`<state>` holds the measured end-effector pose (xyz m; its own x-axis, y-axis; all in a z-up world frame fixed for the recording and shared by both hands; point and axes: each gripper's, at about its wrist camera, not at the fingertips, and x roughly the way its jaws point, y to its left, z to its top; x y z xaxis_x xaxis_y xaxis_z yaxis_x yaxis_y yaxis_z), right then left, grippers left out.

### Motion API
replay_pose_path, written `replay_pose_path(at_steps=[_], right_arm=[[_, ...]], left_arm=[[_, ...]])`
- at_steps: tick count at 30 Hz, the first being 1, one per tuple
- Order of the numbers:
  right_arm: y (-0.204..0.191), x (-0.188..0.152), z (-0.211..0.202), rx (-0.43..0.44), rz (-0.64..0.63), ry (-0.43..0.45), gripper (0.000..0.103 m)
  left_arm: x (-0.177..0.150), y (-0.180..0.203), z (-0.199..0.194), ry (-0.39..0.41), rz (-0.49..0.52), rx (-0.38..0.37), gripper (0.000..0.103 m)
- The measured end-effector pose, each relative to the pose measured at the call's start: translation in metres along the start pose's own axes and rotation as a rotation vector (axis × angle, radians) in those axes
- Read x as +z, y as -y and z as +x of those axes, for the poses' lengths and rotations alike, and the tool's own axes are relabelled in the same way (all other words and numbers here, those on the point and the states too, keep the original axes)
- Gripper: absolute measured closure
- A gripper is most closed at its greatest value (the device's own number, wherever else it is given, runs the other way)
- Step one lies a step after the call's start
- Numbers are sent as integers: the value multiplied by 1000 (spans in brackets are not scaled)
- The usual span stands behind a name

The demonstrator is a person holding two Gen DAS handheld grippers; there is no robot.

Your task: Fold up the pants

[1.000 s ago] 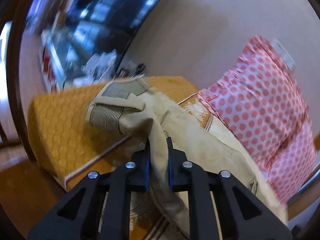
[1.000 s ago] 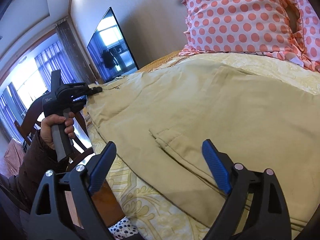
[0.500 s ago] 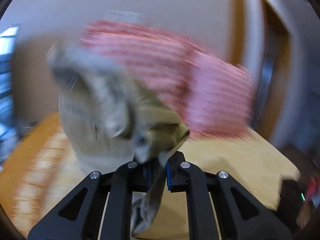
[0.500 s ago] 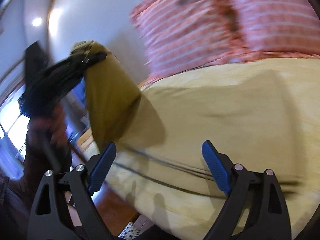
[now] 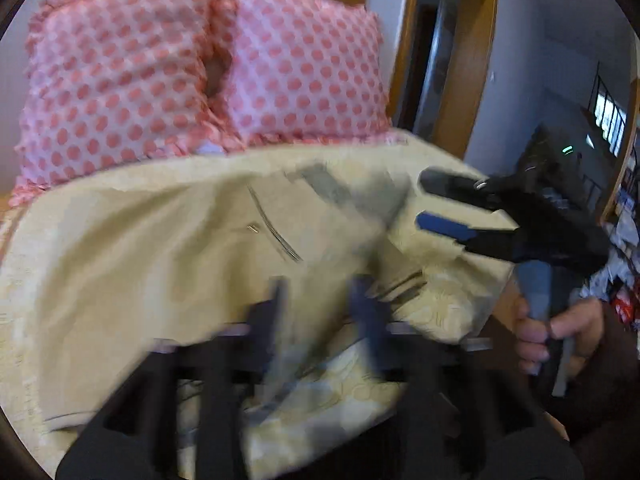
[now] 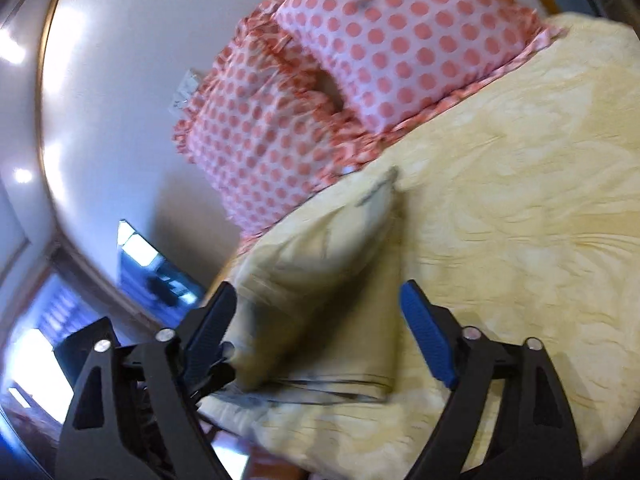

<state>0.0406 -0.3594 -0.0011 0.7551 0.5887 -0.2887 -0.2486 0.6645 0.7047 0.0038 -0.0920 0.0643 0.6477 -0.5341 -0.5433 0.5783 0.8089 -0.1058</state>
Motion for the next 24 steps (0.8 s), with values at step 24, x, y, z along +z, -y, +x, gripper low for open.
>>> replay_pose_path(at_steps=[24], right_arm=[[-5, 64, 107, -268, -292, -345, 52]], left_arm=[[30, -215, 45, -224, -398, 128, 16]])
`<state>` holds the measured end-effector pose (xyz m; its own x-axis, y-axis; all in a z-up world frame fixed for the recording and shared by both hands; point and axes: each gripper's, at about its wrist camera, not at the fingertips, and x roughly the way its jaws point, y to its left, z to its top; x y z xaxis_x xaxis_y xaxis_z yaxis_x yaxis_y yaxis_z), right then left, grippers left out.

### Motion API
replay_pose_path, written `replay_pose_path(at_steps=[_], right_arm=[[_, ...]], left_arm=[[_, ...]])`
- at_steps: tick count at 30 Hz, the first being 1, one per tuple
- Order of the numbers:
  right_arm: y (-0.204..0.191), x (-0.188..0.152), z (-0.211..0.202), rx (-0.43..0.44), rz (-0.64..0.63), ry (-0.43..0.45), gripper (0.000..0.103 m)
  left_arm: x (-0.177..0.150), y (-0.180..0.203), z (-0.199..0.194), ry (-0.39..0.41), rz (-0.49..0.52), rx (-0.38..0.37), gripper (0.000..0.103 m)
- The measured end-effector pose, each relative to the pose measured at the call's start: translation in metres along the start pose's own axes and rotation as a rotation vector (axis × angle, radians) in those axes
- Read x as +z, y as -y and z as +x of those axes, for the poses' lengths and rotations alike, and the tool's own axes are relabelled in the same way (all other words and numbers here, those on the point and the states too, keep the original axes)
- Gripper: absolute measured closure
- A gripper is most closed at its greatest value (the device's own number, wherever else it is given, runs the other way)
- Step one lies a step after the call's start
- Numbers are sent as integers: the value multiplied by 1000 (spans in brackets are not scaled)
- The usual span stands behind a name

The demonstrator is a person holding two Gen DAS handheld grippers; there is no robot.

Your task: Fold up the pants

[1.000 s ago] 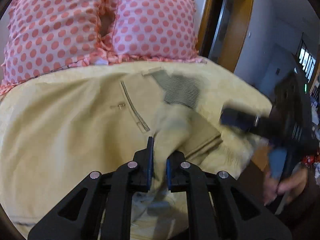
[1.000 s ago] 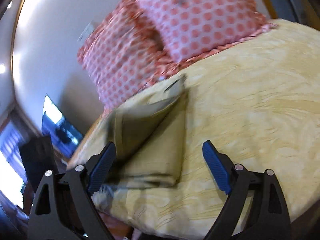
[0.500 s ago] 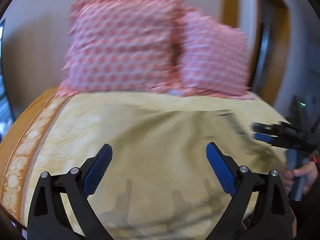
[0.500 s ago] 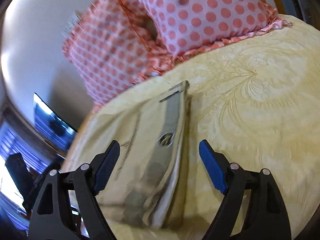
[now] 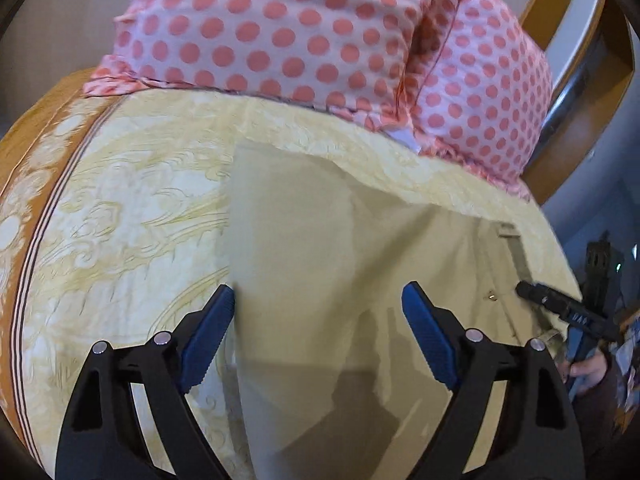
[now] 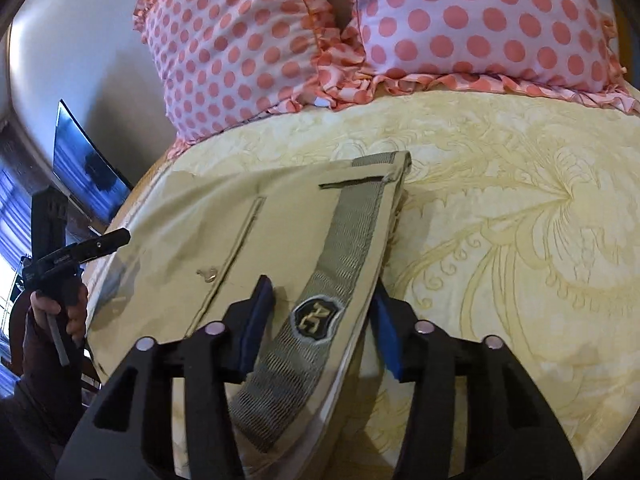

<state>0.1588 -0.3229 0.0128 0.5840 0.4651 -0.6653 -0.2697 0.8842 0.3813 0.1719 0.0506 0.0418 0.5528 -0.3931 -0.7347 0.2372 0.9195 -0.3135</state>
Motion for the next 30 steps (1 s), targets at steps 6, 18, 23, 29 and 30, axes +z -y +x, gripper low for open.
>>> replay_pose_path(at_steps=[6, 18, 23, 29, 30], right_arm=[[-2, 12, 9, -7, -46, -21, 55], [7, 15, -8, 149, -8, 45, 93], [12, 55, -8, 151, -16, 92, 94], [41, 111, 14, 49, 14, 171, 94], [48, 113, 22, 24, 26, 153, 94]], left_arm=[[8, -11, 17, -63, -36, -55, 16], [14, -34, 17, -69, -157, -197, 94], [47, -14, 13, 2, -67, -121, 99], [104, 5, 49, 94, -18, -22, 99], [108, 6, 62, 66, -12, -2, 98]])
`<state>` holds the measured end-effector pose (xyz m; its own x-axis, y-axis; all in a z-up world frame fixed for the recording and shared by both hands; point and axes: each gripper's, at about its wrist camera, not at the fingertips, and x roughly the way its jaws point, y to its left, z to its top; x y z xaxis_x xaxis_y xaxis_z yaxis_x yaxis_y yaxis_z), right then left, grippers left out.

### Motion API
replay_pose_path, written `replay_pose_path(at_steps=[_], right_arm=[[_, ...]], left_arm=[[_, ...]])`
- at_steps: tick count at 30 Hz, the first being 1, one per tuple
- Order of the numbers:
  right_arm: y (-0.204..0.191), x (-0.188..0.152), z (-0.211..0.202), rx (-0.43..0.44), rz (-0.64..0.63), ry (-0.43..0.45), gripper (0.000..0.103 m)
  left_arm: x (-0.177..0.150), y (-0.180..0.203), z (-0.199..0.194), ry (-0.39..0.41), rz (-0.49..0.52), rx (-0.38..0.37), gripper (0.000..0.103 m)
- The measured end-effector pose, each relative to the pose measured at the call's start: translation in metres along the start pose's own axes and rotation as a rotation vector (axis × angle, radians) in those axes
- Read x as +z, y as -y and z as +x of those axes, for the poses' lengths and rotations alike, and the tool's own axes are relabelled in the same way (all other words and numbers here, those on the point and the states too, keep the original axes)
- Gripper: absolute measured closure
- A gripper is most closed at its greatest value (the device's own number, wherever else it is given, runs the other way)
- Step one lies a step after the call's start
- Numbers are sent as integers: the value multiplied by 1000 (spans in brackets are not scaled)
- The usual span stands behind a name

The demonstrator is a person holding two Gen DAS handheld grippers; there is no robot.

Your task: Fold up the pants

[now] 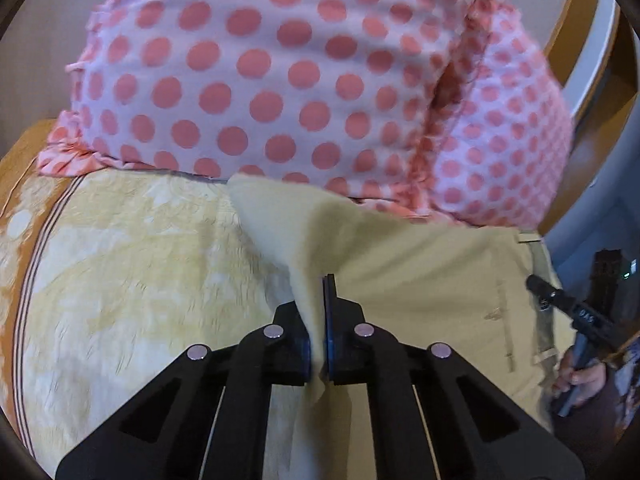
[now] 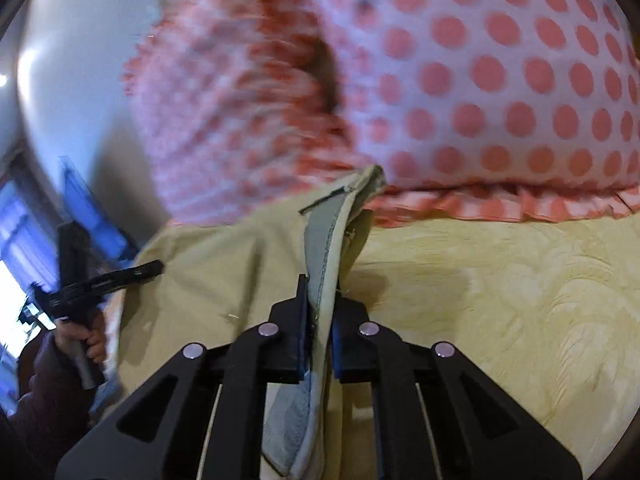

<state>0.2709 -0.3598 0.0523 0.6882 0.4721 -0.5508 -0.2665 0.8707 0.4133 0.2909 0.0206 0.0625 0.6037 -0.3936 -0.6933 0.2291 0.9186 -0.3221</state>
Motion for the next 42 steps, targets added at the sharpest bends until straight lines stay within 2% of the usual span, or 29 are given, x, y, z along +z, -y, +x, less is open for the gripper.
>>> replay_pose_path(at_steps=[1, 2, 3, 5, 7, 8, 10, 11, 12, 13, 14, 16, 17, 18, 19, 21, 22, 23, 24, 25, 26, 27, 28, 29, 31, 34, 36, 39, 42], right_arm=[[10, -3, 16, -43, 29, -55, 93], [17, -9, 28, -79, 55, -110, 91], [19, -11, 31, -89, 63, -126, 83], [21, -12, 30, -112, 73, -136, 72], [20, -8, 16, -151, 85, -118, 56], [18, -8, 4, -149, 92, -86, 52], [10, -14, -24, -59, 113, -21, 45], [5, -18, -32, 4, 127, -9, 41], [-2, -26, -38, 83, 146, -9, 33], [-7, -31, -39, 126, 157, -18, 29], [-12, -38, -37, 174, 175, -41, 28], [-11, -52, -28, 217, 231, -94, 26], [-5, -59, -20, 199, 286, -123, 25], [2, -64, -16, 182, 332, -131, 26], [16, -69, -15, 222, 422, -91, 27], [23, -72, -17, 223, 500, -85, 32], [19, -72, -22, 193, 501, -81, 30], [8, -73, -30, 153, 456, -66, 25], [-2, -74, -36, 135, 411, -53, 8], [-18, -79, -48, 97, 328, -34, 2], [-35, -85, -57, 58, 257, -22, 2], [-47, -91, -62, 35, 208, -17, 2], [-63, -103, -68, 12, 136, -7, 2], [-77, -116, -72, -15, 79, 1, 2], [-97, -138, -75, -91, 1, 8, 2], [-116, -173, -75, -199, -76, 22, 2], [-125, -190, -71, -273, -118, 39, 2], [-128, -205, -63, -321, -166, 27, 2], [-131, -215, -60, -349, -191, 28, 2]], left_arm=[[0, -2, 13, -37, -2, 23, 98], [-3, -6, 28, -74, -15, 54, 92], [-6, -9, 33, -82, -21, 60, 86], [-8, -14, 30, -68, -41, 52, 78], [-8, -21, 19, -62, -75, 58, 78], [-8, -24, 4, -40, -91, 61, 78], [-14, -22, -20, 8, -93, 44, 78], [-20, -17, -38, 40, -84, 6, 78], [-24, -10, -45, 48, -75, -18, 77], [-33, 0, -54, 46, -56, -69, 77], [-39, 8, -57, 36, -43, -99, 77], [-52, 23, -53, -16, -21, -160, 77], [-60, 28, -43, -65, -20, -172, 75], [-64, 28, -34, -100, -25, -157, 74], [-69, 25, -18, -144, -34, -120, 74], [-71, 17, -13, -116, -60, -131, 74], [-70, 17, -17, -124, -70, -86, 74], [-71, 19, -24, -117, -66, -64, 74], [-75, 22, -31, -104, -56, -49, 70], [-82, 27, -46, -73, -27, -17, 62], [-88, 30, -57, -48, -3, 11, 27], [-97, 32, -70, -17, 20, 52, 5], [-114, 39, -89, 54, 63, 105, 5], [-130, 44, -102, 90, 103, 140, 5], [-157, 54, -119, 116, 140, 207, 4], [-191, 61, -135, 144, 149, 249, 1], [-205, 65, -134, 139, 162, 289, 1], [-220, 67, -121, 108, 174, 350, 1], [-229, 65, -116, 90, 170, 324, 1]])
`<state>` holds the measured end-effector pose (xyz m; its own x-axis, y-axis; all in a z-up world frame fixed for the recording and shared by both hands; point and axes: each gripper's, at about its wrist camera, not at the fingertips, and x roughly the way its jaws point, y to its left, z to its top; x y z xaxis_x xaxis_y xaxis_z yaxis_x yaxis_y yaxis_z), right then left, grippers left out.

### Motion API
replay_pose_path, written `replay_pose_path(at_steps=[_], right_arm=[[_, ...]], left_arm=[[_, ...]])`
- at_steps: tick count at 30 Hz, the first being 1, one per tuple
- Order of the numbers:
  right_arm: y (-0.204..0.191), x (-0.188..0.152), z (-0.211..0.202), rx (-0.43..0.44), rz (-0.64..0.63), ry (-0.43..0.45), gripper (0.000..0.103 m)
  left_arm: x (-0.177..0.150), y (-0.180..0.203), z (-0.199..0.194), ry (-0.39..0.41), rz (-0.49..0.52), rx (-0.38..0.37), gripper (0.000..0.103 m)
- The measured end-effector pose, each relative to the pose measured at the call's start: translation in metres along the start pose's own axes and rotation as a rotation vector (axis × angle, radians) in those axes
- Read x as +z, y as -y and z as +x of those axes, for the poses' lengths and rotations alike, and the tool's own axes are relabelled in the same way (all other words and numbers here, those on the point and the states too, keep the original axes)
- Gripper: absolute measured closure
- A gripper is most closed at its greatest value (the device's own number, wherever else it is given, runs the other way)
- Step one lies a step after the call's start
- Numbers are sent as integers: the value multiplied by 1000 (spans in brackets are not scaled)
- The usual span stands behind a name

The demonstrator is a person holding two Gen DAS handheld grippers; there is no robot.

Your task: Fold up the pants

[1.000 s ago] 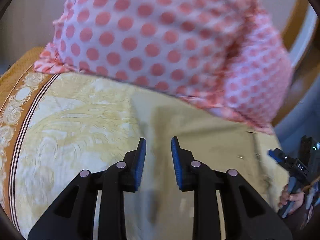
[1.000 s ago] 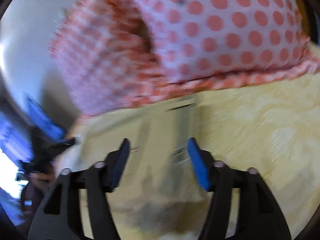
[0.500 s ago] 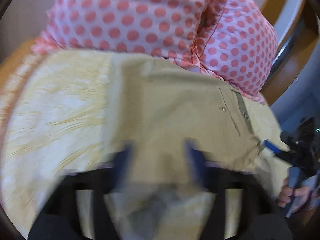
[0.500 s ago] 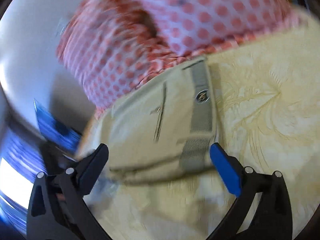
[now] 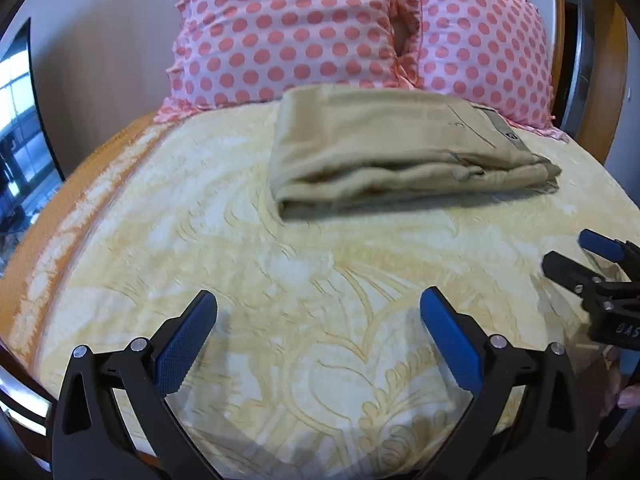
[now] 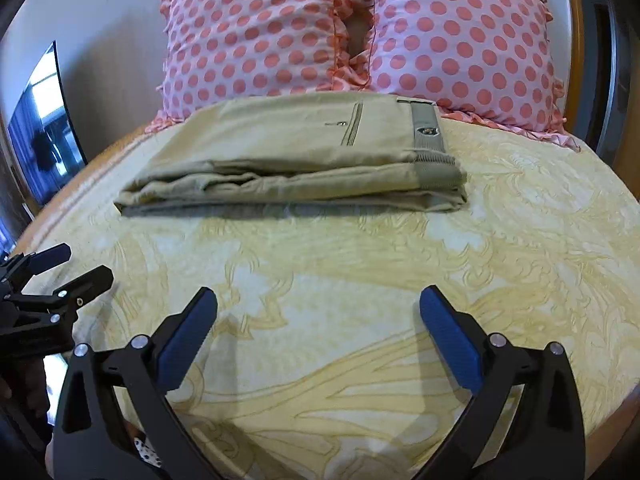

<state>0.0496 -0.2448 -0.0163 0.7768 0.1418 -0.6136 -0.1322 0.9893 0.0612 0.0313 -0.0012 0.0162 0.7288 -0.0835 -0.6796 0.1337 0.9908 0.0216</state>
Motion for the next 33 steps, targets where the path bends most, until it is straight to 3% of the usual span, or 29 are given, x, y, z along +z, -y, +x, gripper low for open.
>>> replay_pose_path(at_steps=[10, 33], right_arm=[[-7, -10, -1, -48, -35, 68, 2], [-4, -10, -1, -52, -32, 70, 2]], left_arm=[[-13, 6, -4, 101, 9, 8, 1], [-15, 6, -5, 112, 12, 9, 1]])
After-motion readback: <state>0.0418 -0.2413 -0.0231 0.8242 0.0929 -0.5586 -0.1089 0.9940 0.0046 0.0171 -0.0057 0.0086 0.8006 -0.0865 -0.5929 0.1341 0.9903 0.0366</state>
